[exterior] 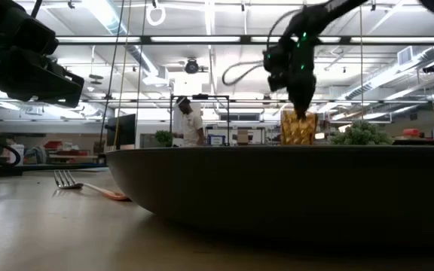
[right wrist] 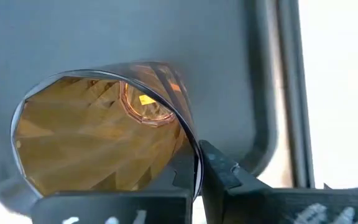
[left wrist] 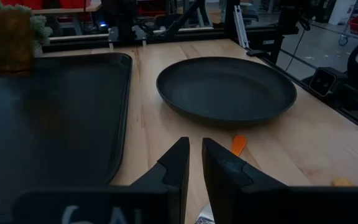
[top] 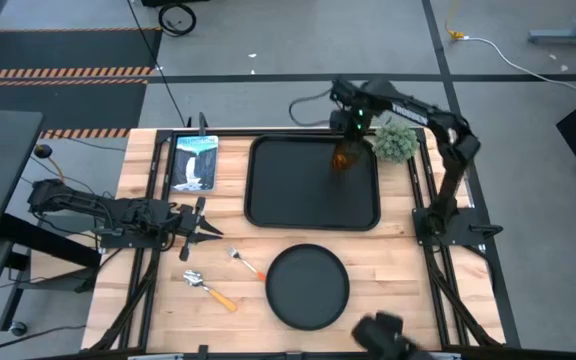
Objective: Pick and place plate/cup/fork/spoon on tray
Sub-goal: Put the yellow cup on the top left of the black serving tray
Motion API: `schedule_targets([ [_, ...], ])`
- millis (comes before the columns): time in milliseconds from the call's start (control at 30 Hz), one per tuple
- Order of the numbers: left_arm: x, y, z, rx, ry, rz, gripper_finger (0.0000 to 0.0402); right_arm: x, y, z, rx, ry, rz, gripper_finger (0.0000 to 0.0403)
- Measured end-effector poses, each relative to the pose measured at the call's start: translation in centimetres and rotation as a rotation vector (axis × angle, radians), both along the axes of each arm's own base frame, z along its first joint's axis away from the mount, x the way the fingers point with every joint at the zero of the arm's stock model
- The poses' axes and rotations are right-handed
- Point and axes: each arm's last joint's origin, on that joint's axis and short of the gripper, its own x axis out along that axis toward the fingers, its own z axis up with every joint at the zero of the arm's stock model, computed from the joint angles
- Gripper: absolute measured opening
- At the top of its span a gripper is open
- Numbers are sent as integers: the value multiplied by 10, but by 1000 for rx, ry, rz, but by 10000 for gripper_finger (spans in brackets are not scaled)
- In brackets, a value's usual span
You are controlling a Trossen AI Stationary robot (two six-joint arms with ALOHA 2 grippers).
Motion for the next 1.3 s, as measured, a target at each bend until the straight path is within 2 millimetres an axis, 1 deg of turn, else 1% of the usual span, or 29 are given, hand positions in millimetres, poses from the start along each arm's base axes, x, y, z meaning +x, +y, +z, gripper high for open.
schedule_targets([
  [100,0,0,0,0,-1,0,52,-10,-30,-8,23,19,-80,12],
  [200,0,0,0,0,0,0,52,-25,-51,-14,60,24,-147,15],
  [300,0,0,0,0,0,0,52,-43,-66,-17,92,25,-209,16],
  [433,0,0,0,0,0,0,52,-63,-77,-17,141,-23,-265,15],
  [533,0,0,0,0,0,0,52,-72,-82,-17,159,-38,-303,16],
  [633,0,0,0,0,0,0,52,-76,-84,-17,162,-43,-320,16],
  [867,0,0,0,0,0,0,52,-70,-81,-18,161,-47,-308,16],
  [1167,0,0,0,0,0,0,52,-70,-76,-37,149,33,-299,16],
  [1300,0,0,0,0,0,0,52,-71,-76,-38,138,42,-300,19],
])
